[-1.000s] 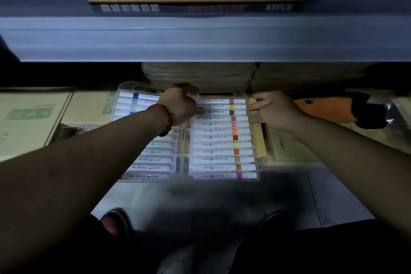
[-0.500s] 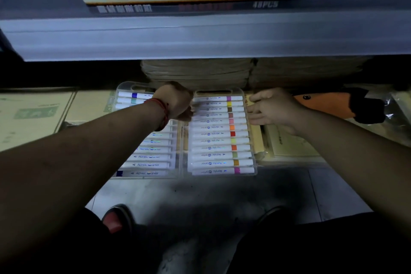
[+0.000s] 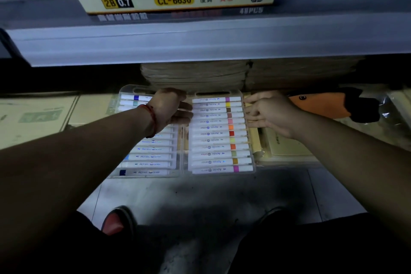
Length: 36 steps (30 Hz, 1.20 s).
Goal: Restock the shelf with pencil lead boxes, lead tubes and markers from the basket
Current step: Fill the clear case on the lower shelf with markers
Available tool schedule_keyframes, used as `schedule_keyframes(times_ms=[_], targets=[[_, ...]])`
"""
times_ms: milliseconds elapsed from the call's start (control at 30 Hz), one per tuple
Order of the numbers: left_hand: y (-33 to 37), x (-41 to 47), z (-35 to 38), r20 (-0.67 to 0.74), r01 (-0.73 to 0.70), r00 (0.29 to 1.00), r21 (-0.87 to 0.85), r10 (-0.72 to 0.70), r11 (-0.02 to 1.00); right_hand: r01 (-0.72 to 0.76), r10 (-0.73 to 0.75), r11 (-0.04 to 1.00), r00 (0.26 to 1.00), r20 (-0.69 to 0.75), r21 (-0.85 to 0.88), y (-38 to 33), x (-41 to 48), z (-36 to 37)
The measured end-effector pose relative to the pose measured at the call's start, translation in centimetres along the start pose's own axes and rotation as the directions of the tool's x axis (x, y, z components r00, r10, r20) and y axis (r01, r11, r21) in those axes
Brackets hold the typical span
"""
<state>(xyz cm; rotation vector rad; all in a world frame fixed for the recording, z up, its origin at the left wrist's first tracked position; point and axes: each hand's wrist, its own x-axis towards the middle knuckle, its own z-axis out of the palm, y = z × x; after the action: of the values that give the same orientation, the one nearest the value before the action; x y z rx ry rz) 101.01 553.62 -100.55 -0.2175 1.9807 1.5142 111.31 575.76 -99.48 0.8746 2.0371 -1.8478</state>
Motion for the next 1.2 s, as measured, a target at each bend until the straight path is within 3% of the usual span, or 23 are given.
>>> schedule_keyframes(times_ms=[100,467,633,800,967,1200], targets=[[0.4,0.0,0.4,-0.058,-0.056,0.997,-0.016,0.055,0.998,0.003,-0.003,1.0,1.0,-0.012,0.007,0.0,-0.1,0.2],[1.3,1.1,1.5,-0.096,0.004,0.995,-0.03,-0.007,1.0,-0.001,0.001,1.0,1.0,-0.004,-0.014,0.0,-0.1,0.1],[1.5,0.7,1.5,-0.02,0.02,1.0,0.005,-0.02,1.0,0.003,-0.002,1.0,1.0,0.029,-0.023,-0.1,-0.4,-0.2],[1.1,-0.1,0.6,0.062,0.065,0.996,-0.07,-0.061,0.995,-0.005,0.008,0.999,0.997,0.071,-0.039,-0.3,-0.6,-0.7],[0.5,-1.1,1.2,-0.031,0.074,0.997,0.002,-0.074,0.997,-0.023,0.029,0.99,0.999,0.044,-0.137,-0.4,-0.8,-0.8],[0.4,-2.0,1.4,0.008,0.104,0.994,0.034,-0.105,0.994,-0.049,0.053,0.993,0.998,0.034,-0.107,-0.7,-1.0,-0.2]])
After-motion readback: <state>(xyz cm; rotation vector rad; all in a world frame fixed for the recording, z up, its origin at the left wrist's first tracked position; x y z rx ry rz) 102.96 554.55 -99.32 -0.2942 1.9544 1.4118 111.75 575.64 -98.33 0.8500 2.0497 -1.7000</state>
